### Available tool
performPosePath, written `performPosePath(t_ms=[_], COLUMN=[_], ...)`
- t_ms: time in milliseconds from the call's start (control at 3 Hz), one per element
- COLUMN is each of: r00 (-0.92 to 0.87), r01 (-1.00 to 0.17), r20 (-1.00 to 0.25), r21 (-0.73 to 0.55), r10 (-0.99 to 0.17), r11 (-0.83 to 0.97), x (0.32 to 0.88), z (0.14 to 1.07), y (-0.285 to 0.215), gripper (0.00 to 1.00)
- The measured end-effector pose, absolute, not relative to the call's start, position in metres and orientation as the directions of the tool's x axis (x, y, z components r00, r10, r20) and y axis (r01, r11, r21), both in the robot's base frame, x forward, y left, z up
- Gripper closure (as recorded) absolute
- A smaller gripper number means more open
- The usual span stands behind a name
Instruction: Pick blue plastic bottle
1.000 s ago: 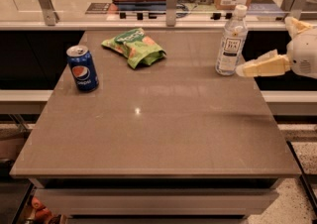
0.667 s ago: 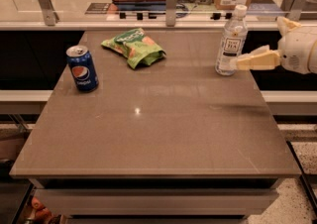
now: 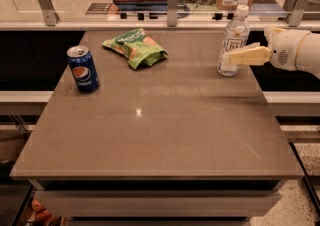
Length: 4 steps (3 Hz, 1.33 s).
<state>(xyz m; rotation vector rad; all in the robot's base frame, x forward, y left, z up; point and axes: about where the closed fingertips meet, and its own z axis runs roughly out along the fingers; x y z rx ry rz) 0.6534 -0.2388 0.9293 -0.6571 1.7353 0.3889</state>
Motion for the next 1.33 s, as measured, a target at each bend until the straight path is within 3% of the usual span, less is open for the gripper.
performPosePath(t_ms=[667,1333], r00=[-0.166,-0.101], r01=[-0.633,-0.648], r20=[-0.975,-0.985], r21=[-0.008,-0.043], r10=[-0.146,-0.142], r11=[0.774,0.760], x=[0.676,0.682], z=[0.919,0.917], y=[-0.219,-0.210], gripper=[0.00,0.42])
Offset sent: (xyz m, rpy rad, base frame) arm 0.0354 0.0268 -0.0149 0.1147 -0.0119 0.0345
